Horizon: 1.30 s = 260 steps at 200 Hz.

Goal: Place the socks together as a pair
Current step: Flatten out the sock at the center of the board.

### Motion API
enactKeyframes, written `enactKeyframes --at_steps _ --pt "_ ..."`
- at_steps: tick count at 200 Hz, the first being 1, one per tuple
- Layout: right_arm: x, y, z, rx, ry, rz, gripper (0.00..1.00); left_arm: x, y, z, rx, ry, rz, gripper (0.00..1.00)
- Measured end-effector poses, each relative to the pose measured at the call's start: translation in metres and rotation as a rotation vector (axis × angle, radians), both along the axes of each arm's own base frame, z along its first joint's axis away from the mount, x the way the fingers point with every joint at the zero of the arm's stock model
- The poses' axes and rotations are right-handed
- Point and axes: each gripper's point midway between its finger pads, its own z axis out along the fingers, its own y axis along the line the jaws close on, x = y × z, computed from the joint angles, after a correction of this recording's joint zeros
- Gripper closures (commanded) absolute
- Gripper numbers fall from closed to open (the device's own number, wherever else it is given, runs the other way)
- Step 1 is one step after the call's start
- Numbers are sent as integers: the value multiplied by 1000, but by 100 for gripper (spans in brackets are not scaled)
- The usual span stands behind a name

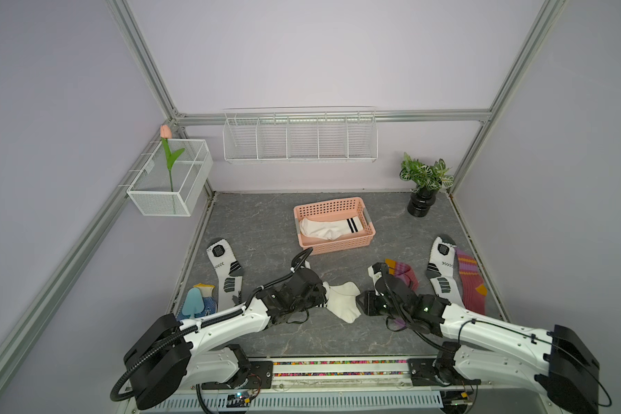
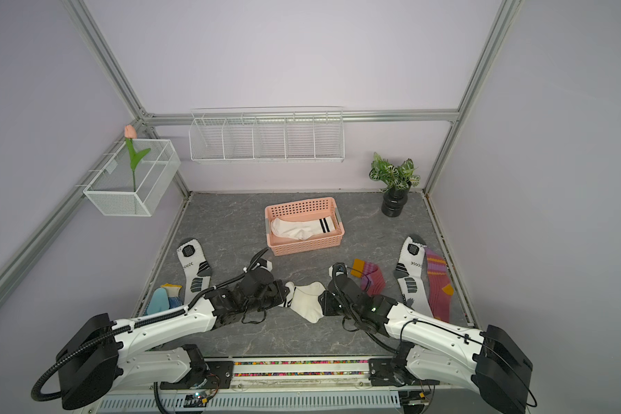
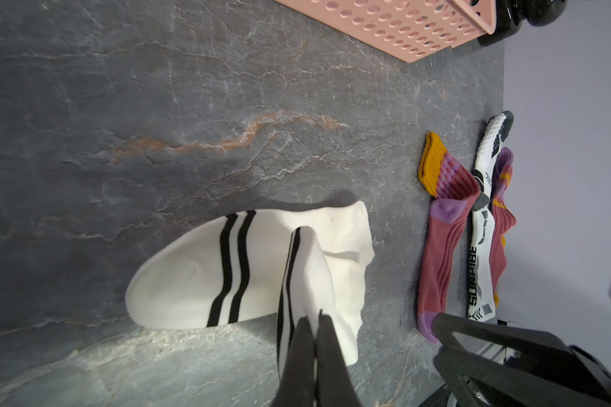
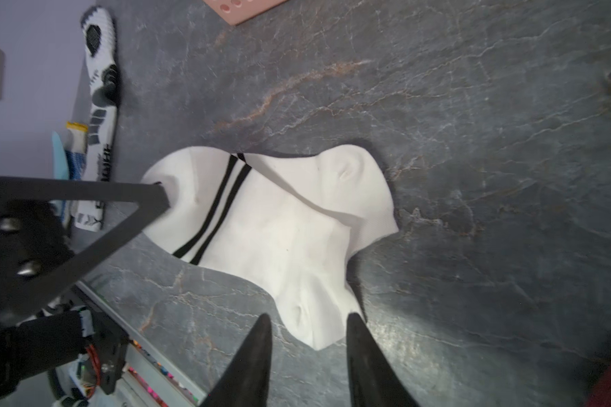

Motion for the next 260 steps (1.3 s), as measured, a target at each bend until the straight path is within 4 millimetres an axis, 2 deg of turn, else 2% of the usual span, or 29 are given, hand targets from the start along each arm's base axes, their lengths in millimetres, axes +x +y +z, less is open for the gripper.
enactKeyframes --at_steps 39,56,67,90,107,137,170,177,182,197,228,260 --pt "-4 -3 -42 -105 77 11 62 -4 -7 4 -26 11 -35 100" --pt "-5 -3 -45 -108 69 22 61 -4 -14 13 -61 15 -48 100" --pt "-5 -1 -41 -91 36 40 56 -3 -19 21 -92 17 -46 100" --pt "-12 1 -23 -39 -84 102 35 2 -29 45 -155 22 -19 100" --pt "-14 1 0 -1 -207 155 25 6 -36 71 -198 12 15 100" --pt "-13 4 47 52 -426 232 14 5 -55 131 -305 -18 48 100" --pt "-14 9 81 80 -617 290 0 10 -62 200 -412 -32 132 100" --pt "-15 10 85 84 -647 295 4 11 -60 211 -427 -33 159 100" --pt "-15 10 86 85 -672 302 11 13 -58 216 -436 -33 182 100" --pt "-14 12 90 91 -723 303 12 16 -52 222 -445 -28 245 100" --pt "-7 19 102 90 -802 279 12 18 -41 208 -416 11 339 100" --pt "8 30 98 34 -839 254 11 18 -38 206 -431 32 387 100"
